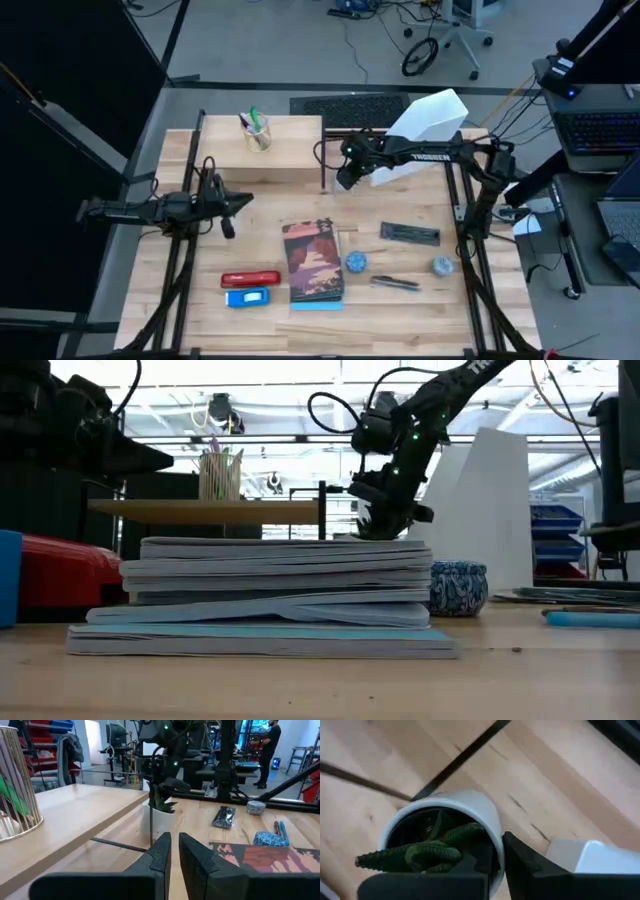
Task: Stock shelves
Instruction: Put the white flower pot to the right side of the shelf
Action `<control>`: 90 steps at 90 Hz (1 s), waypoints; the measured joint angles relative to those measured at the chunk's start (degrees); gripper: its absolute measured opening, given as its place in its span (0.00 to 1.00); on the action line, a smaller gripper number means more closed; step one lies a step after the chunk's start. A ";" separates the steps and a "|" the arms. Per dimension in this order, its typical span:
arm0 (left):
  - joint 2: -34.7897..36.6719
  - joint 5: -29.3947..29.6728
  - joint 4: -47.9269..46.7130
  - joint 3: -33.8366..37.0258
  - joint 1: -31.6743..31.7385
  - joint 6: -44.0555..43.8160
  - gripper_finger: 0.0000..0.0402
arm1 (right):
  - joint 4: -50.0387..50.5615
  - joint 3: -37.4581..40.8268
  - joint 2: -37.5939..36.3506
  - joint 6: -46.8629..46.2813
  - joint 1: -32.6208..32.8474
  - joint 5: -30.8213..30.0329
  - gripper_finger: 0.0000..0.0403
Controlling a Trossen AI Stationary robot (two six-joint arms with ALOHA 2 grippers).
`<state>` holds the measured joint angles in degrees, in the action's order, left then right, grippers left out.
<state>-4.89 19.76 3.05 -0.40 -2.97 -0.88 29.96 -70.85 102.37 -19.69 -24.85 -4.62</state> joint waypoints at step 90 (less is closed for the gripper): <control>0.02 0.08 0.03 0.00 0.00 -0.18 0.06 | 0.99 0.00 -4.38 2.25 -1.44 0.40 0.40</control>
<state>-4.86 19.85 3.08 -0.40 -2.97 -1.06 30.95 -70.85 97.98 -17.44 -26.28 -4.22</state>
